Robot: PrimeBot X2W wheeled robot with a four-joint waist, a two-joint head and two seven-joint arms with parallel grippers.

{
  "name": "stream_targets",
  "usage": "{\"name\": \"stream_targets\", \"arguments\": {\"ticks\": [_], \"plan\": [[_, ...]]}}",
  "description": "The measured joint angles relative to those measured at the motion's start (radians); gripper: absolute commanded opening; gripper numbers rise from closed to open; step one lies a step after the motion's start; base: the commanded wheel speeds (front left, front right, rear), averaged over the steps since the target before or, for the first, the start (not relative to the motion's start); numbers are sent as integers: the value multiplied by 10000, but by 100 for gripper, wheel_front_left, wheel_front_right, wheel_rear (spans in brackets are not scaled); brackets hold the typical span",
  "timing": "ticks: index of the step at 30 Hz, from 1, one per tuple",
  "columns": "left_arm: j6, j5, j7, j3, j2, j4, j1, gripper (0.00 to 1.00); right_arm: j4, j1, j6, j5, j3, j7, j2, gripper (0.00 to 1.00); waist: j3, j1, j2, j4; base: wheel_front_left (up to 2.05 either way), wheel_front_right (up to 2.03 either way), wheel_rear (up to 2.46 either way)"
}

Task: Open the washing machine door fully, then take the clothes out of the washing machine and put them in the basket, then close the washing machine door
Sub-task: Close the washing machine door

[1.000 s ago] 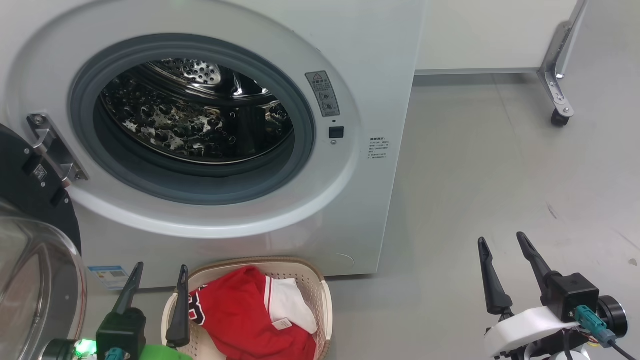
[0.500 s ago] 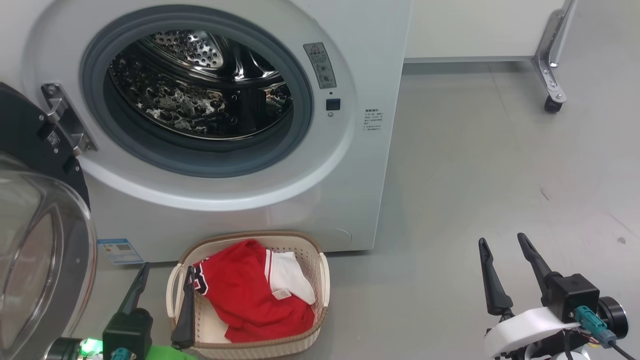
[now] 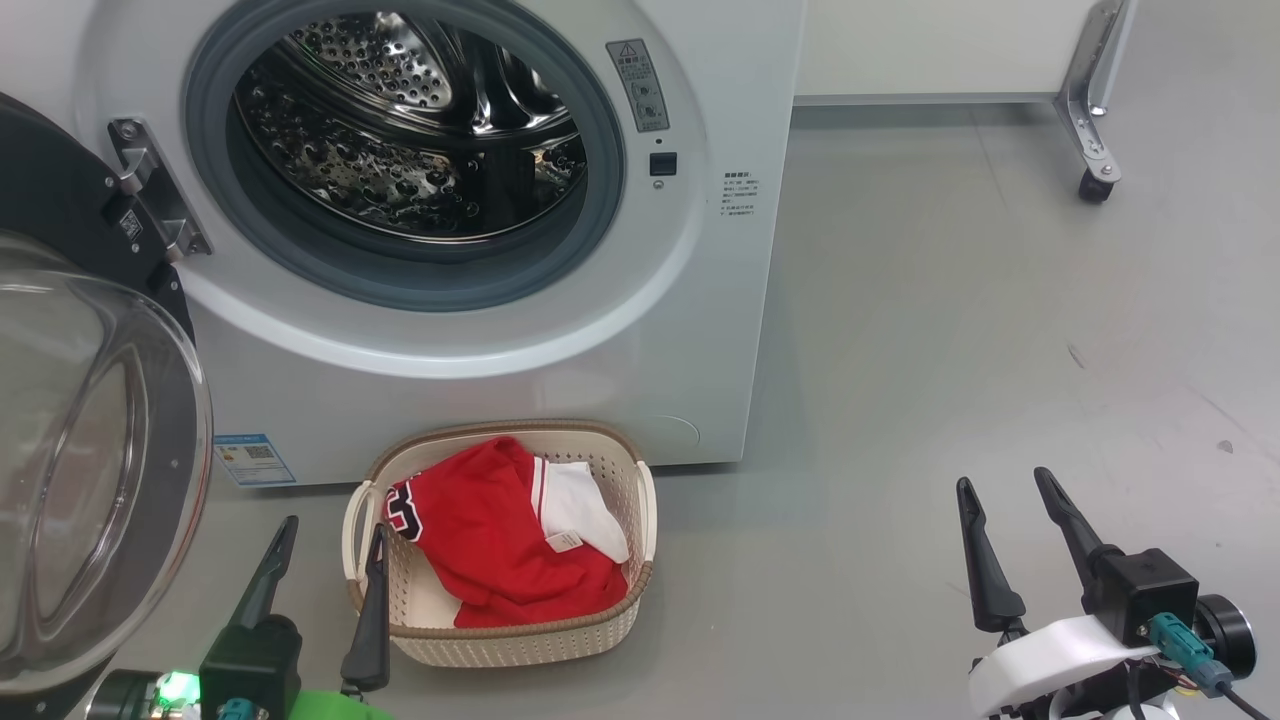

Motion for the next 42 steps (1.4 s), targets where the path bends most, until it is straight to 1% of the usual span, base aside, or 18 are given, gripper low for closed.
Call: {"name": "stream_targets", "arguments": {"ticks": [12, 28, 35, 36, 42], "plan": [[0, 0, -29, 4, 6, -36, 8, 100, 0, 17, 0, 33, 2, 46, 2, 100, -33, 0, 0, 48, -42, 42, 0], [0, 0, -29, -12, 13, -92, 17, 100, 0, 32, -2, 63, -2, 54, 2, 100, -57, 1, 0, 213, -3, 3, 0], [-50, 4, -29, -132, 15, -119, 16, 100, -33, 125, -40, 96, -159, 54, -54, 100, -33, 0, 0, 497, 0, 0, 0], [-50, 4, -29, -148, 15, -115, 16, 100, -38, 126, -102, 96, -182, 54, -54, 100, -34, 0, 0, 538, 0, 0, 0], [-50, 8, -29, -213, 12, -109, 15, 100, -40, 246, -104, 104, -307, 54, -117, 100, -62, 0, 0, 892, 0, 0, 0]]}}
